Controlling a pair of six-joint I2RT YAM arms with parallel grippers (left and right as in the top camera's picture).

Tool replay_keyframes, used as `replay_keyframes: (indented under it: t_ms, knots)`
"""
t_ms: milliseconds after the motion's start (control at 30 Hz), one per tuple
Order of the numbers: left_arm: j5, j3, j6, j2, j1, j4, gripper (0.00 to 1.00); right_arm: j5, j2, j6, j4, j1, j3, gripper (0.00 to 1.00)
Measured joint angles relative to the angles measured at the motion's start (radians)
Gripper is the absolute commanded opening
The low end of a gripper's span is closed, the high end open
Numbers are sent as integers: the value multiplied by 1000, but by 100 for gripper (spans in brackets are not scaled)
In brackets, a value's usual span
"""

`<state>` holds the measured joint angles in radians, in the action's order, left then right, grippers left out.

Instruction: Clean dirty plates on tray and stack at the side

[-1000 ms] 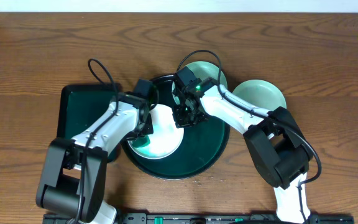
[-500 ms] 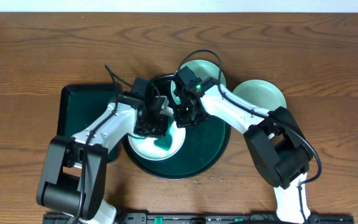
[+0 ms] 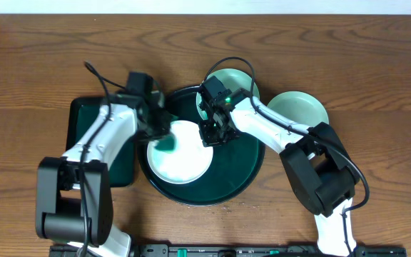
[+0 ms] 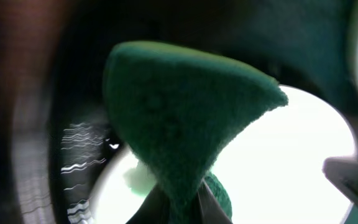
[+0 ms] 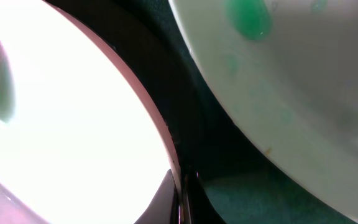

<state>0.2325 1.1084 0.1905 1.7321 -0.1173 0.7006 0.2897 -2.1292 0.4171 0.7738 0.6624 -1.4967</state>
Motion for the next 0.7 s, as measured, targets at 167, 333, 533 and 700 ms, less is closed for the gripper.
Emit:
replay_keyframes:
  t_ms: [167, 333, 533, 700]
  knots:
    - [-166, 98, 63, -6, 24, 176, 7, 2, 0, -5, -1, 0, 0, 1]
    - [-223, 142, 96, -51, 38, 236, 7, 8, 0, -51, -3, 0, 0, 1]
    - [-244, 146, 105, -131, 80, 238, 7, -8, 16, -142, -10, 5, 1, 1]
    - [-252, 147, 105, -139, 93, 238, 7, -146, 103, -195, -9, 39, 1, 1]
